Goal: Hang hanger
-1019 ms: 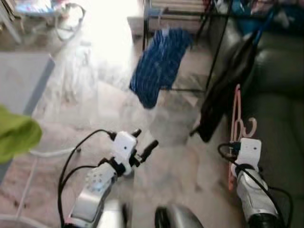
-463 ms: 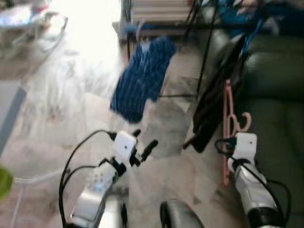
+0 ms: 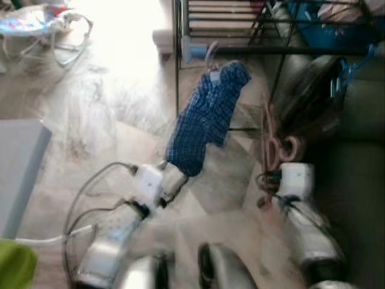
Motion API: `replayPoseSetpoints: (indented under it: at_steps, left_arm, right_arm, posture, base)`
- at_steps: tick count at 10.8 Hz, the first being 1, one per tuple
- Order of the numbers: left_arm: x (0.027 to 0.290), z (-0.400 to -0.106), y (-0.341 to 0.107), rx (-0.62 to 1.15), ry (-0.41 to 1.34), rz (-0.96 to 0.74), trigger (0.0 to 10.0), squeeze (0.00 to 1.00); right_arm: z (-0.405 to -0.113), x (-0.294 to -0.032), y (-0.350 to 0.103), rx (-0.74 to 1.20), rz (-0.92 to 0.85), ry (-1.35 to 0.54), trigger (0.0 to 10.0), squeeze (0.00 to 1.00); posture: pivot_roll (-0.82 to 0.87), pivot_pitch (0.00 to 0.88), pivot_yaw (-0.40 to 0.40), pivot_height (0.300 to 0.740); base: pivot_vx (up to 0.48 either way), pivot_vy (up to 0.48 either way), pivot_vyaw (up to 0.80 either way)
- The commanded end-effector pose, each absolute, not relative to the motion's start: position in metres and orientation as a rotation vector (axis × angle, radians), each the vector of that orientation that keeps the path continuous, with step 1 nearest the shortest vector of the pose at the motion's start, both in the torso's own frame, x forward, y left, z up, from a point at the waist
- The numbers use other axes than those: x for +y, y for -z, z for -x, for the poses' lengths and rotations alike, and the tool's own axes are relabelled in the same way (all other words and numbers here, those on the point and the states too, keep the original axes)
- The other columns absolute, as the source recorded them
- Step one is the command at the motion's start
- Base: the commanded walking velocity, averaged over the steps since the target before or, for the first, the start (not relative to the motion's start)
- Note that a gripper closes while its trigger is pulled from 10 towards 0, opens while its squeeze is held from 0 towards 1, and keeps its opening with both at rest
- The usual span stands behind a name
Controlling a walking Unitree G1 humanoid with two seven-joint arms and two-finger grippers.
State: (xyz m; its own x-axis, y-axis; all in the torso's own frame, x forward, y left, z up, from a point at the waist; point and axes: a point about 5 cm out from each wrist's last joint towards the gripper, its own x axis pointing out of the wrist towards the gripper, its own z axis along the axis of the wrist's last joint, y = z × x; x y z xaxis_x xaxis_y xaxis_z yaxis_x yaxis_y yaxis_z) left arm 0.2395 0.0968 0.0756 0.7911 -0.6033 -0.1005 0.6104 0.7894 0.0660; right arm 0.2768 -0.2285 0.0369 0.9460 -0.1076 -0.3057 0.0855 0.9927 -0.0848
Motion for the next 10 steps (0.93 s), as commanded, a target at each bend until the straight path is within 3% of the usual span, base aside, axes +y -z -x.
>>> replayPoseSetpoints:
  at_steps: [1, 4, 7, 10]
  left_arm:
    - [0.101, -0.238, -0.075, 0.078, 0.652, -0.121, 10.0, 0.0]
    - [0.099, -0.237, -0.075, 0.073, 0.663, -0.134, 10.0, 0.0]
    - [0.101, -0.236, -0.069, 0.1, 0.643, -0.154, 10.0, 0.0]
    - [0.101, -0.234, -0.065, 0.112, 0.618, -0.17, 10.0, 0.0]
  right_arm:
    - [-0.28, -0.229, -0.045, 0.262, 0.089, 0.126, 10.0, 0.0]
    - [-0.279, -0.231, -0.043, 0.252, 0.095, 0.151, 10.0, 0.0]
    - [-0.286, -0.236, -0.067, 0.09, 0.15, 0.199, 10.0, 0.0]
    - [-0.278, -0.229, -0.063, 0.089, 0.147, 0.175, 10.0, 0.0]
  posture:
    - [0.0, 0.204, -0.046, 0.74]
    - [0.0, 0.201, -0.044, 0.74]
    - [0.01, 0.2, -0.047, 0.74]
    - [0.01, 0.219, -0.057, 0.74]
  base:
    - [0.48, 0.0, 0.0]
    - [0.472, 0.0, 0.0]
    - [0.391, 0.0, 0.0]
    - [0.0, 0.0, 0.0]
